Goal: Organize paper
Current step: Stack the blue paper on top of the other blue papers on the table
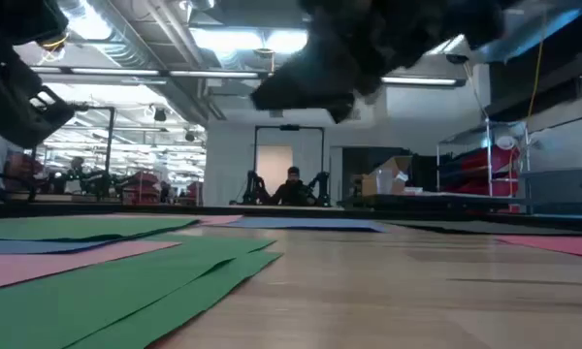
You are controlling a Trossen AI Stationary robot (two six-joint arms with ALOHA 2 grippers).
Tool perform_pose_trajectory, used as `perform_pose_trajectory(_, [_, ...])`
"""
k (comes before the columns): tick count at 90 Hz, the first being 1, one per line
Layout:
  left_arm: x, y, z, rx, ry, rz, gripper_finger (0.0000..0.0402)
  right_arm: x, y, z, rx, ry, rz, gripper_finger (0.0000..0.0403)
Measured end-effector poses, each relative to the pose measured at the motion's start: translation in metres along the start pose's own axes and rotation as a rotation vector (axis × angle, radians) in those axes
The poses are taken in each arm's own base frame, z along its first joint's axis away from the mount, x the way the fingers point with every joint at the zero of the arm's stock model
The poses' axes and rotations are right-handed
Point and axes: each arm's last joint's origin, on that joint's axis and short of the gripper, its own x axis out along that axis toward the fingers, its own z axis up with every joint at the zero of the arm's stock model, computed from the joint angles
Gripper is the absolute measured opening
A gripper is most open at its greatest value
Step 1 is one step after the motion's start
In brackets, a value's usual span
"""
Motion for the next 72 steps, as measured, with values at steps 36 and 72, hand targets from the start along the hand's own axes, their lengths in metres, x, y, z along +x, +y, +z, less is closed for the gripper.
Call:
perform_pose_trajectory(36, [-0.006,-0.004,-0.014,-0.024,0.076,-0.002,0.0000,0.072,0.021,0.019,-0.213,0.175,-0.021,0.0080])
perform_pose_trajectory(72, [-0.005,0.005,-0.024,-0.025,0.088,0.026,0.0000,0.107,0.043,0.013,-0.531,0.270,-0.116,0.0111])
